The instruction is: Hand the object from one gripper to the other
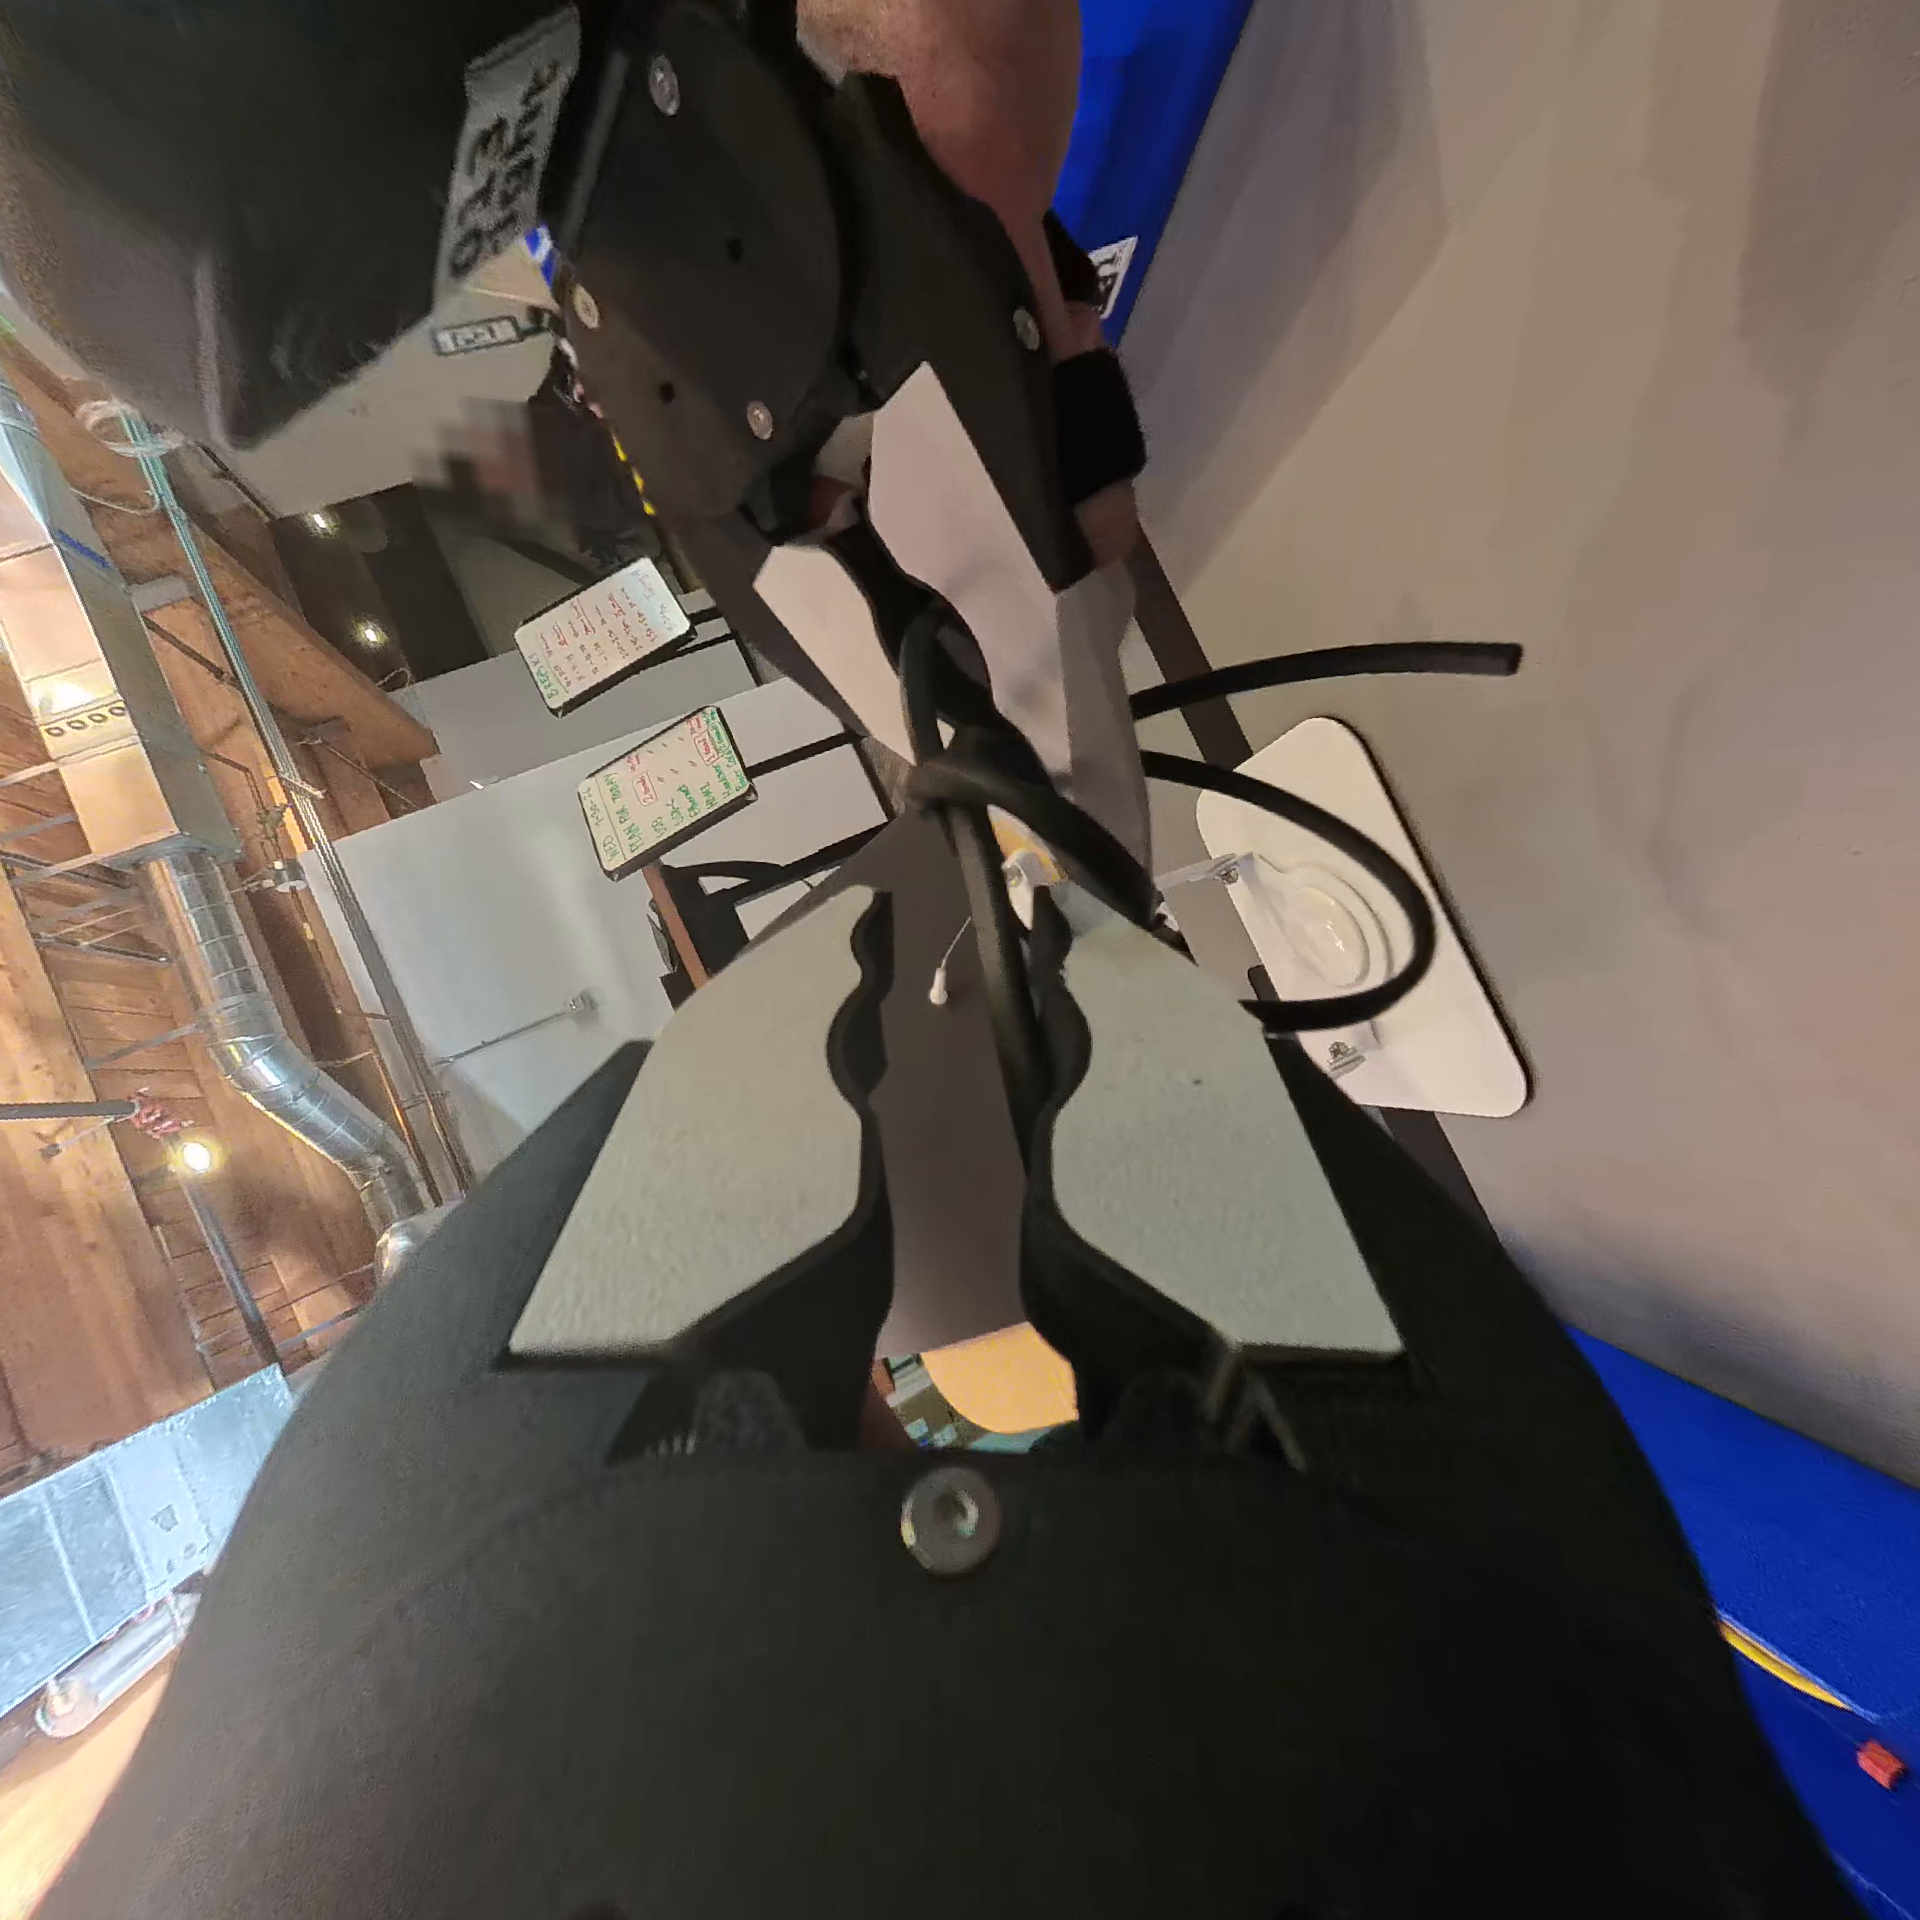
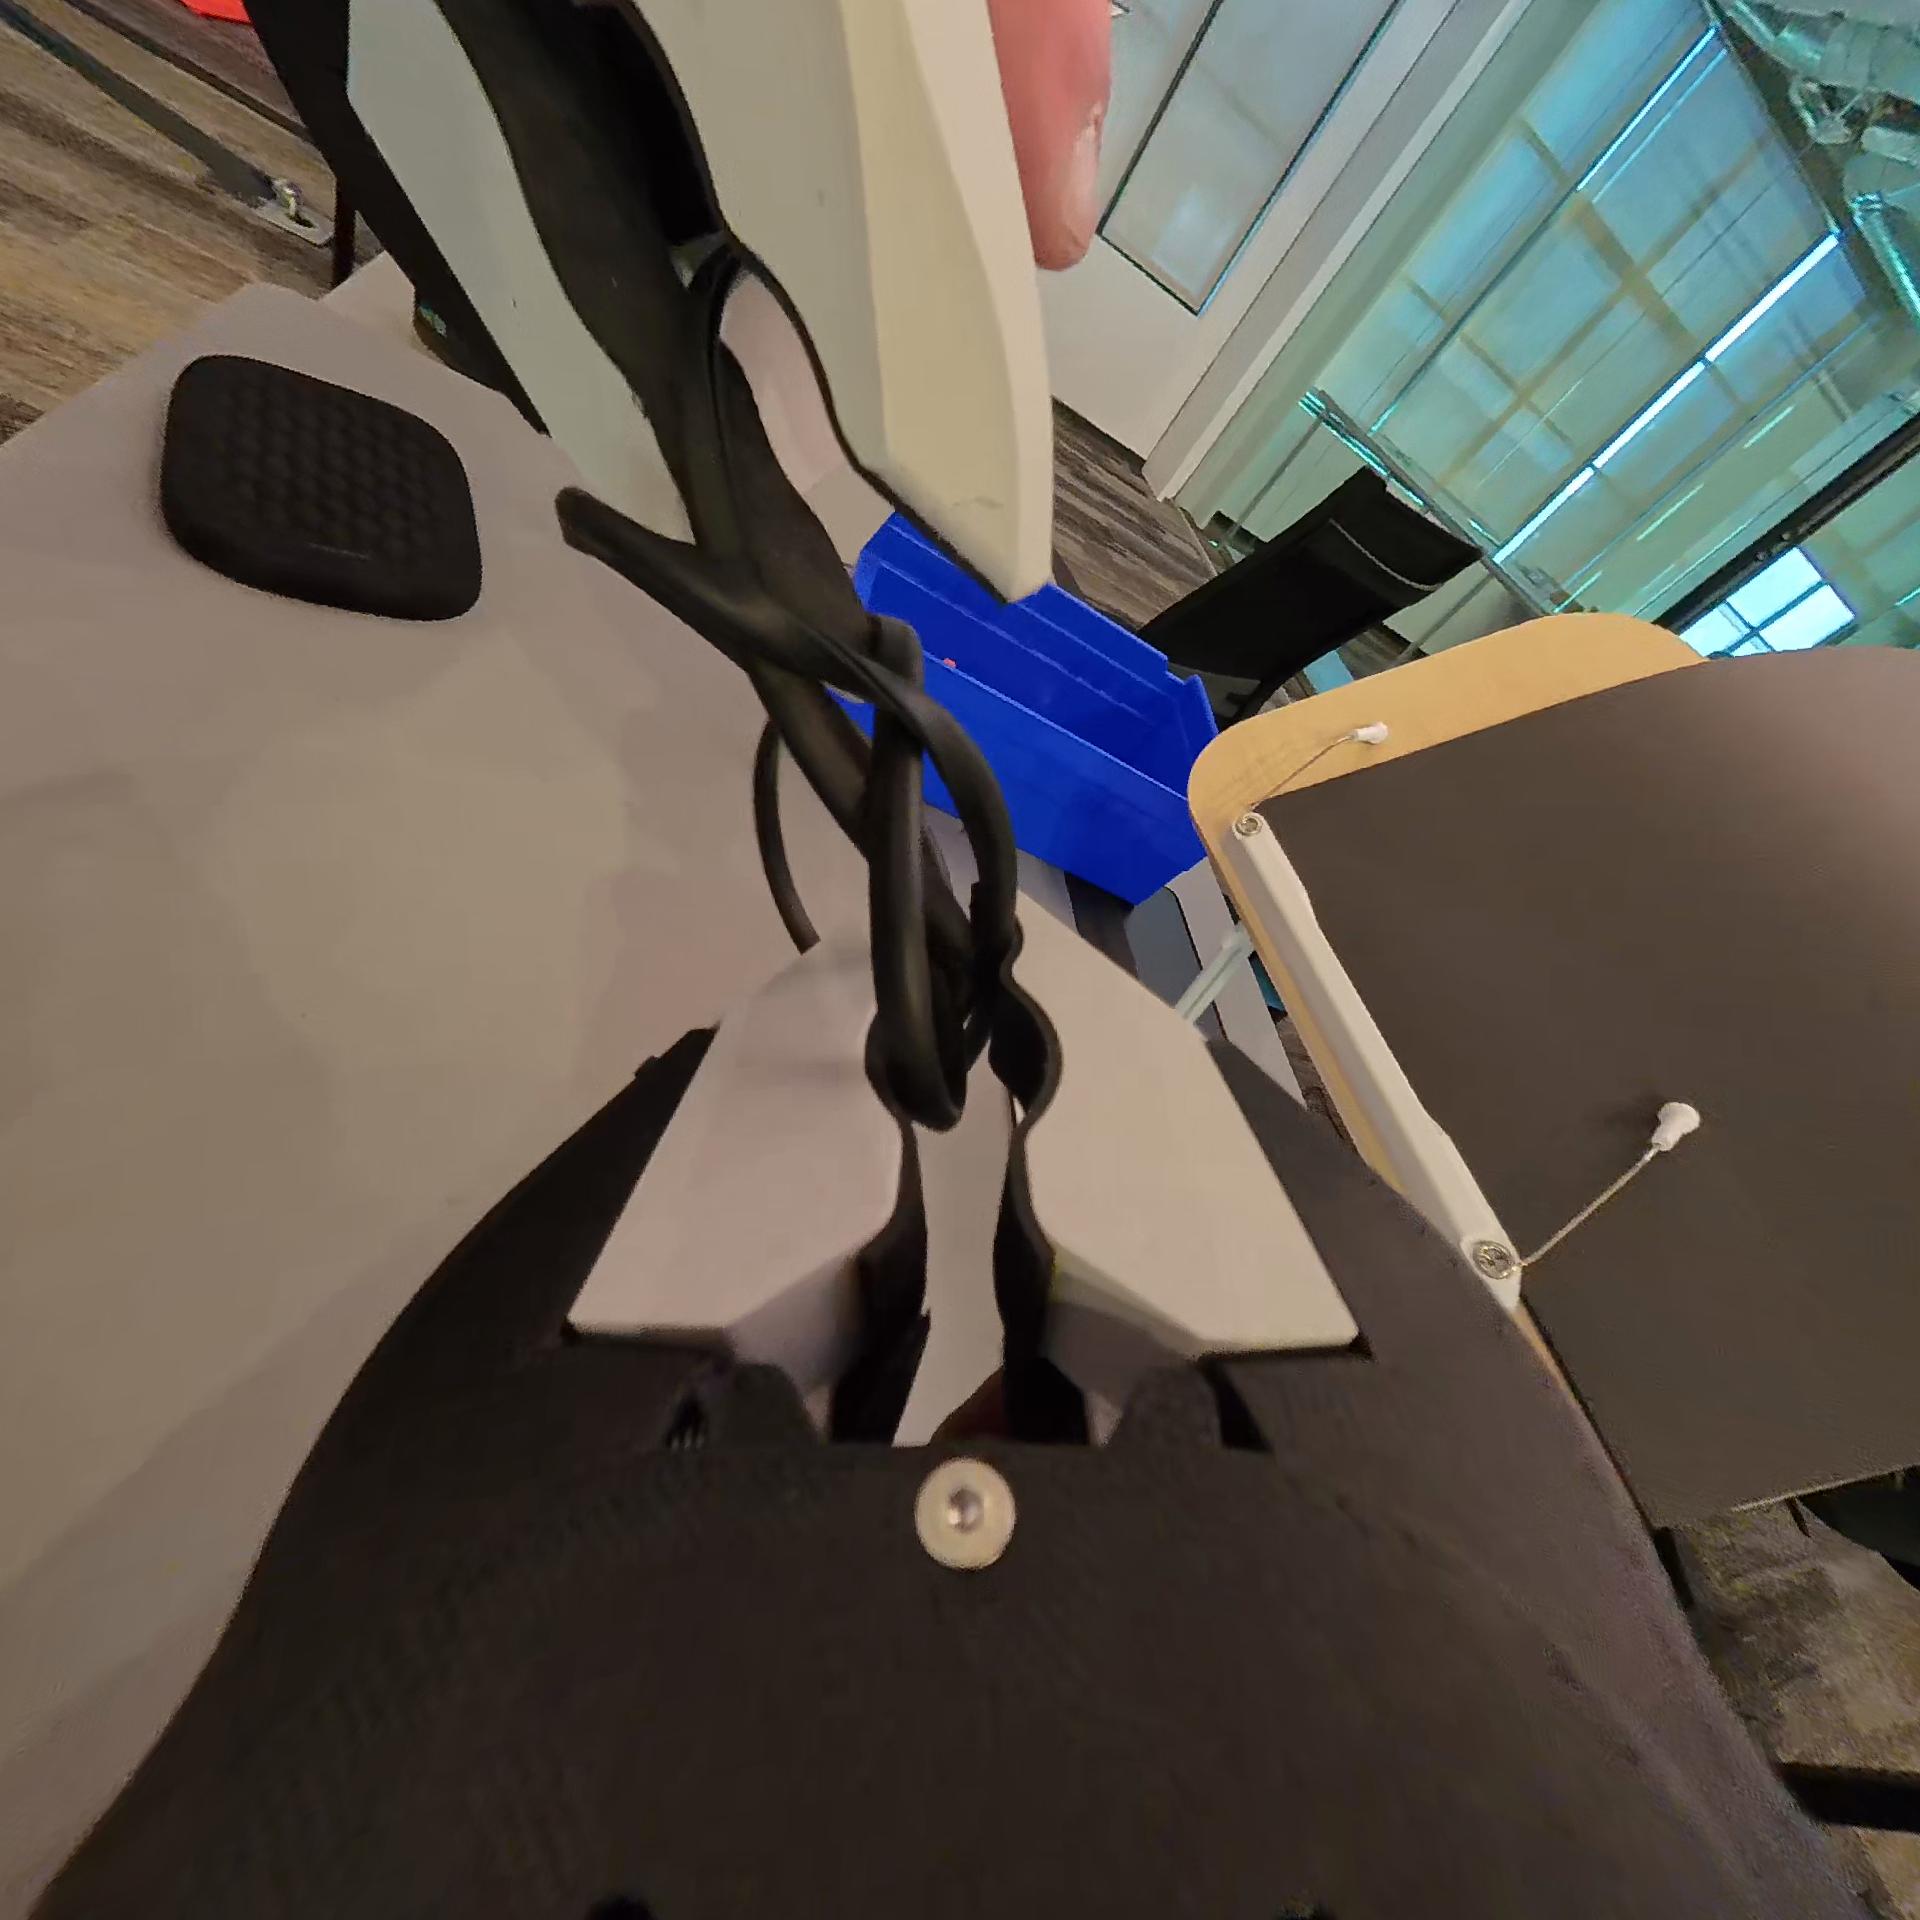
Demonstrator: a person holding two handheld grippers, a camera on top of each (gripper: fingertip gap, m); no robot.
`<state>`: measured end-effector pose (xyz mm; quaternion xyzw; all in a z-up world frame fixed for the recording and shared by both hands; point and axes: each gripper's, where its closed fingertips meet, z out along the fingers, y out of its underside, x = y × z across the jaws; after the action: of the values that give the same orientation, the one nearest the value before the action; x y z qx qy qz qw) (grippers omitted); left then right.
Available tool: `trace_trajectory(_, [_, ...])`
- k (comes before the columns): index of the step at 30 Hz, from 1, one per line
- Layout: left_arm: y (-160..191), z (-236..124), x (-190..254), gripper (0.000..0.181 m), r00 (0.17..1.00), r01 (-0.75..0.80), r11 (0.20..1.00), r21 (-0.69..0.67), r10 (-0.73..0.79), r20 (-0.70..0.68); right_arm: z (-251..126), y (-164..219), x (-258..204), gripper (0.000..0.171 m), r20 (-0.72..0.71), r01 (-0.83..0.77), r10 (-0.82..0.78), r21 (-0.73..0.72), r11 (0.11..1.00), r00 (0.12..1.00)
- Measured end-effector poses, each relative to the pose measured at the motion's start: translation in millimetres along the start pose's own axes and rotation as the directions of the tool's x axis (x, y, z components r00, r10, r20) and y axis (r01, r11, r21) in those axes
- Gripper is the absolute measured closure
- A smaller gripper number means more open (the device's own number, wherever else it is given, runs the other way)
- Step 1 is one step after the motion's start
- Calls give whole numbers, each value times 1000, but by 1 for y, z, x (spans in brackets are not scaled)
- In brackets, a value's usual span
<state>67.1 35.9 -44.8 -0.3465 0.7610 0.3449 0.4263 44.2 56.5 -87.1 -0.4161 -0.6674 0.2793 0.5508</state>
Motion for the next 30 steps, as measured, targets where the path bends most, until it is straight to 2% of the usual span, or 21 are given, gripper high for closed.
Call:
trace_trajectory(10, [5, 7, 13, 165, 993, 96, 995, 6, -96, -73, -4, 4, 12, 170, -56, 15, -16, -26, 1000, 998])
trace_trajectory(15, [9, 9, 14, 163, 963, 246, 969, 30, -241, -122, -5, 4, 14, 170, -64, -6, 5, -16, 1000, 998])
trace_trajectory(17, [8, 8, 12, 171, 936, 334, 940, 67, -323, -138, -5, 5, 17, 170, -74, -19, 18, -14, 1000, 997])
trace_trajectory(21, [15, 9, 7, 175, 889, 452, 887, 93, -439, -131, -5, 4, 20, 170, -77, -54, 54, 6, 999, 996])
trace_trajectory(30, [25, 14, 25, 158, 869, 486, 872, 63, -474, -145, -11, -5, 26, 171, -93, -89, 94, 57, 994, 991])
